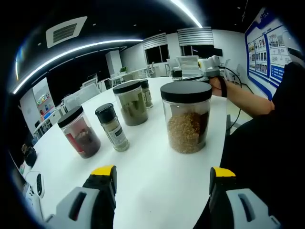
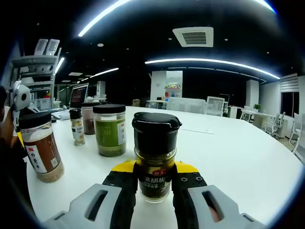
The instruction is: Pick up the mixed condiments and ingredients on the table and sort them into separate groups
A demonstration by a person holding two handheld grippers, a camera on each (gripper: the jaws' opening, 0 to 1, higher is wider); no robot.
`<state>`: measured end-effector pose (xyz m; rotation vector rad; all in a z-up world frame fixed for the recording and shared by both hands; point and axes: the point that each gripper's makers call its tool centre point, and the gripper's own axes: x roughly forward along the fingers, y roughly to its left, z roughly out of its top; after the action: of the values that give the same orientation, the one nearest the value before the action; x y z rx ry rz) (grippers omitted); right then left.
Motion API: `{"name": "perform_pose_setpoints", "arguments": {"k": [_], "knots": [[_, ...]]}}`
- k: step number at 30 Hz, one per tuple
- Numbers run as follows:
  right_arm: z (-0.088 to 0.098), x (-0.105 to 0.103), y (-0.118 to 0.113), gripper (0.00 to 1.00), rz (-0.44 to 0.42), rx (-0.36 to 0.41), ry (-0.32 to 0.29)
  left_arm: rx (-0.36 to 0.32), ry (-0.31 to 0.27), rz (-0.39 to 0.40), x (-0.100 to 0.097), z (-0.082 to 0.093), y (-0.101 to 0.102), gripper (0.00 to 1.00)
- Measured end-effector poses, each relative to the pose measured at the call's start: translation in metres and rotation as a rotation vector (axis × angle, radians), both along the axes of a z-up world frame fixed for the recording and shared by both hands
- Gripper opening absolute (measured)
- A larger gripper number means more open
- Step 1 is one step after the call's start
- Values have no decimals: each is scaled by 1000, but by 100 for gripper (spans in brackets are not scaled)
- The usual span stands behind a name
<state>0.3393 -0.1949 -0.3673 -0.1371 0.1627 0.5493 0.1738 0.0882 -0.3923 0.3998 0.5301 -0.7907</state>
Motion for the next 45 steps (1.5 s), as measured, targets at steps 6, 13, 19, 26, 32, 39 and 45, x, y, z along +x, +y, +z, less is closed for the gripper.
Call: {"name": "perform_pose_setpoints", "arguments": {"k": [6, 13, 19, 26, 32, 39, 45], "knots": [[3, 4, -13, 29, -30, -4, -10, 5, 0, 3, 1, 0, 1, 79], [6, 7, -27, 29, -57, 10, -13, -2, 3, -1, 0, -1, 0, 79], [9, 14, -43, 29, -94, 7, -22, -6, 8, -2, -1, -3, 0, 79], [7, 26, -65, 29, -160, 22, -16, -3, 7, -5, -2, -2, -1, 79], [9, 35, -81, 29, -206, 33, -20, -8, 7, 2, 0, -2, 0, 79], [6, 43, -90, 29, -241, 33, -8, 4, 12, 4, 0, -5, 1, 79], [5, 50, -94, 29, -268, 31, -4, 11, 14, 9, 1, -7, 3, 79]]}}
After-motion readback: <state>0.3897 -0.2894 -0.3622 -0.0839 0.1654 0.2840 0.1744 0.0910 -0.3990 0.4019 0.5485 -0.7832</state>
